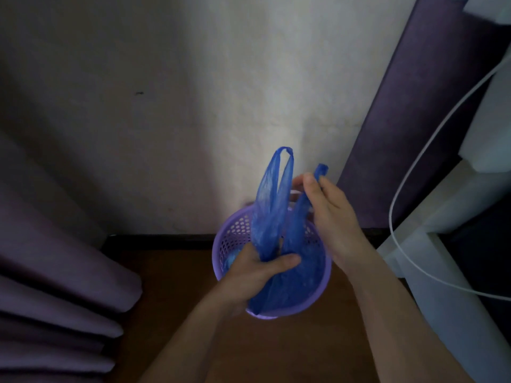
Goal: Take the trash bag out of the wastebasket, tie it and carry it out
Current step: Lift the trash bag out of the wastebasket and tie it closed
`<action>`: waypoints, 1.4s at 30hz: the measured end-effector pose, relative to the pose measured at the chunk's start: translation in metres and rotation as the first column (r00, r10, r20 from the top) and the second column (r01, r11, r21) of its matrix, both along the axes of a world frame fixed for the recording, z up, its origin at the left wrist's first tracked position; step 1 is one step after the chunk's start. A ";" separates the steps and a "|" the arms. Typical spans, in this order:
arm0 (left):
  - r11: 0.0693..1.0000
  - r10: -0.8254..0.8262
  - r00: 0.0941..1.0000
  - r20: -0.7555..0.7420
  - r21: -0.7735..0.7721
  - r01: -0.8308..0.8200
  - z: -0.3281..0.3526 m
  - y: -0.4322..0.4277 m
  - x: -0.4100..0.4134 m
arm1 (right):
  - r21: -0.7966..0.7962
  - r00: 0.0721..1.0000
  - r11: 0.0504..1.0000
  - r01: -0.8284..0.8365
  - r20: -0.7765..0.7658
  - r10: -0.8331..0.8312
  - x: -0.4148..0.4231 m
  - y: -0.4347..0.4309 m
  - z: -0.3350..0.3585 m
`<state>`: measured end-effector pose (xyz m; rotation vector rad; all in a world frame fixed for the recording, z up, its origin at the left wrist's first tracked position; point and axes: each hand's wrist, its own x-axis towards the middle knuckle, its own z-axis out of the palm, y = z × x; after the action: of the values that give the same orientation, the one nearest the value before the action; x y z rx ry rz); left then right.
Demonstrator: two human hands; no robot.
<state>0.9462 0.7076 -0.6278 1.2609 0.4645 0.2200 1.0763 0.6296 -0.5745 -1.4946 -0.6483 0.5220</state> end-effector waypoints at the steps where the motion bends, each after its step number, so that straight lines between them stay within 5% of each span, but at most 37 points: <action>1: 0.997 0.036 0.999 -0.009 -0.062 -0.036 -0.002 0.002 0.000 | -0.026 0.996 0.996 -0.083 0.017 0.083 0.006 -0.009 0.002; 6: 0.949 0.129 0.991 0.036 -0.293 -0.113 -0.001 0.017 -0.005 | -0.035 0.983 0.986 -0.162 0.079 0.164 0.027 -0.039 0.001; 11: 0.943 0.160 0.986 0.043 -0.303 -0.139 0.004 0.019 0.000 | -0.327 0.902 0.872 -0.364 0.110 0.418 -0.002 -0.016 -0.035; 20: 0.856 0.290 0.957 0.019 -0.453 -0.251 0.000 0.025 -0.001 | -0.263 0.940 0.943 -0.203 0.216 0.263 -0.012 0.002 -0.052; 25: 0.808 0.326 0.944 0.049 -0.533 -0.251 -0.007 0.026 0.002 | -0.087 0.977 0.981 -0.175 -0.136 0.163 -0.016 0.006 -0.055; 29: 0.803 0.291 0.954 0.075 -0.561 -0.201 -0.005 0.031 0.001 | 0.146 0.878 0.989 0.036 -0.476 0.039 -0.014 0.007 -0.046; 31: 0.852 0.206 0.974 0.092 -0.506 -0.132 -0.008 0.028 0.000 | 0.186 0.839 0.978 0.090 -0.544 0.027 -0.013 0.006 -0.039; 34: 0.890 0.289 0.957 0.014 -0.373 -0.263 -0.014 0.020 0.006 | 0.268 0.775 0.949 0.167 -0.630 0.041 -0.010 0.005 -0.034; 39: 0.726 0.450 0.887 0.102 -0.620 -0.297 -0.013 0.018 0.016 | 0.193 0.671 0.947 0.255 -0.741 -0.030 -0.009 0.005 -0.028; 42: 0.758 0.483 0.859 0.169 -0.571 -0.314 -0.011 0.019 0.019 | 0.142 0.639 0.967 0.211 -0.769 -0.026 -0.014 0.005 -0.027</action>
<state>0.9647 0.7266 -0.6391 0.5502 0.4812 0.6093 1.0628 0.6350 -0.6020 -0.9505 0.0787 0.8786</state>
